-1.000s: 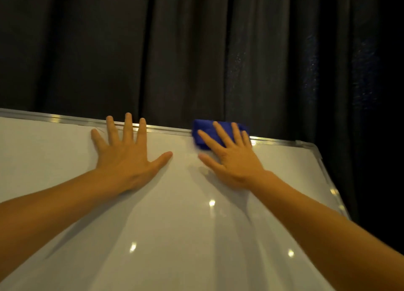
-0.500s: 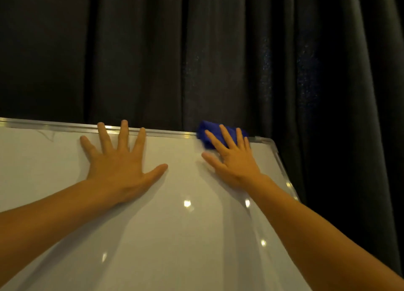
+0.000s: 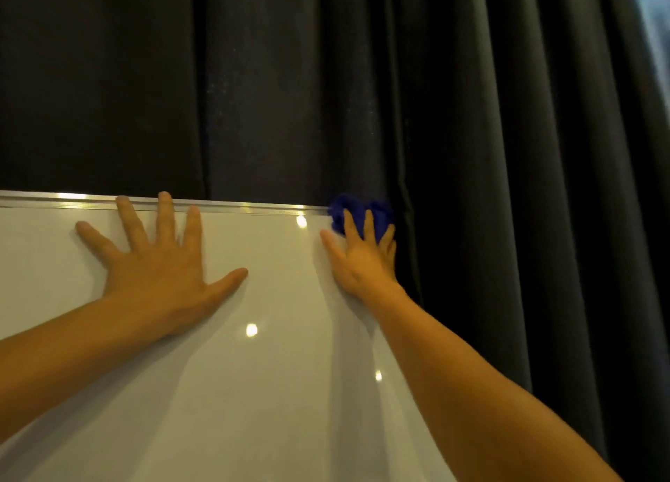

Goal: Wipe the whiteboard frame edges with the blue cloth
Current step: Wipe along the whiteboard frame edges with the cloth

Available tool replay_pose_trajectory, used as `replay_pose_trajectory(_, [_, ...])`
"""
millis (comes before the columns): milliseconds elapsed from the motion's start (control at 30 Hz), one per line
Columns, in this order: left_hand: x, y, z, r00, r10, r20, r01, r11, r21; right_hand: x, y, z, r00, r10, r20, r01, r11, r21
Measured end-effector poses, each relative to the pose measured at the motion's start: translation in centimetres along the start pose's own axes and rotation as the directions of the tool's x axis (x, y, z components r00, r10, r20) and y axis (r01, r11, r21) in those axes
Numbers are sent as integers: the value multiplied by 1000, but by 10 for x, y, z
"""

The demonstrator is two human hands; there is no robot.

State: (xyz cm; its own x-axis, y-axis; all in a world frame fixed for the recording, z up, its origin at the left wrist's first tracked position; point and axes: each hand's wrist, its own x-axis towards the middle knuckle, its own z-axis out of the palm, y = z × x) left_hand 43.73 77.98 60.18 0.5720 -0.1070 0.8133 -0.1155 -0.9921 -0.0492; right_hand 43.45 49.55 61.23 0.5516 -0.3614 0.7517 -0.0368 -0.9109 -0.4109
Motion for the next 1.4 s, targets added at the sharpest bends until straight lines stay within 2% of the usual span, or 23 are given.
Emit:
replay_pose_trajectory(33, [1, 7, 0, 1000, -19, 7, 19, 1000, 7, -6, -14, 7, 1000, 29, -1, -29, 998, 59])
replay_pose_trajectory(67, [2, 16, 0, 999, -41, 11, 41, 999, 22, -14, -29, 15, 1000, -21, -3, 21, 993, 117])
replay_pose_trajectory(100, [3, 22, 0, 998, -64, 16, 63, 997, 42, -24, -43, 21, 989, -147, -13, 147, 978, 146])
replay_pose_trajectory(167, [6, 31, 0, 997, -75, 25, 73, 995, 71, -40, -45, 26, 886, -462, -21, 463, 883, 75])
replay_pose_trajectory(233, [6, 33, 1, 999, -32, 26, 30, 998, 55, -30, -20, 12, 746, -665, -17, 665, 746, -33])
replay_pose_trajectory(267, [5, 32, 1, 1000, -11, 27, 10, 999, 41, -19, -4, 4, 726, -687, 3, 686, 724, -79])
replay_pose_trajectory(300, [3, 32, 1, 1000, 8, 24, -8, 999, 39, -9, 8, -3, 768, -640, 17, 638, 762, -107])
replay_pose_trajectory(367, [-3, 35, 2, 999, 51, 15, -51, 998, 44, 2, 13, -10, 937, -348, -25, 345, 934, -91])
replay_pose_trajectory(400, [-6, 38, 3, 998, 60, 11, -61, 997, 45, 3, 0, -6, 983, -176, -45, 174, 984, -43])
replay_pose_trajectory(433, [-7, 41, 5, 998, 60, 3, -60, 997, 49, -2, -20, 1, 997, -55, -53, 56, 998, 20])
replay_pose_trajectory(467, [-6, 44, 7, 998, 55, -5, -55, 997, 55, -10, -42, 11, 998, -24, -62, 30, 995, 97])
replay_pose_trajectory(500, [-5, 46, 8, 999, 50, -12, -50, 997, 62, -22, -63, 20, 994, -82, -76, 94, 981, 169])
replay_pose_trajectory(567, [-2, 49, 10, 998, 58, -25, -57, 997, 56, -45, -71, 28, 931, -360, -59, 365, 913, 181])
replay_pose_trajectory(633, [-2, 45, 10, 996, 75, -38, -74, 996, 42, -38, -42, 17, 825, -561, -65, 563, 826, 30])
replay_pose_trajectory(667, [-3, 43, 10, 996, 85, -37, -83, 996, 44, -30, -24, 11, 824, -563, -63, 561, 826, -54])
replay_pose_trajectory(700, [-5, 42, 9, 994, 100, -37, -99, 994, 46, -20, -7, 5, 881, -471, -51, 464, 880, -101])
replay_pose_trajectory(733, [-7, 43, 9, 992, 119, -38, -118, 992, 42, -12, 5, -2, 955, -293, -36, 289, 953, -89])
replay_pose_trajectory(767, [-11, 45, 8, 990, 133, -40, -132, 991, 39, -9, 9, -6, 996, -90, -5, 90, 996, -21])
replay_pose_trajectory(800, [-14, 49, 10, 989, 141, -50, -139, 989, 43, -9, 6, -5, 998, 56, 20, -57, 997, 58])
replay_pose_trajectory(833, [-16, 52, 11, 987, 147, -59, -144, 988, 48, -14, -1, -1, 993, 114, 17, -115, 989, 93])
replay_pose_trajectory(1000, [-20, 68, 9, 972, 231, -48, -230, 973, 25, -58, -12, 13, 992, 112, -50, -108, 991, 77])
replay_pose_trajectory(1167, [-42, 82, 16, 934, 357, 24, -357, 934, 29, -142, 8, 24, 967, 248, 59, -254, 960, 122])
replay_pose_trajectory(1400, [-68, 95, 17, 889, 458, -17, -457, 889, 39, -278, 66, 33, 881, 473, 33, -469, 860, 202])
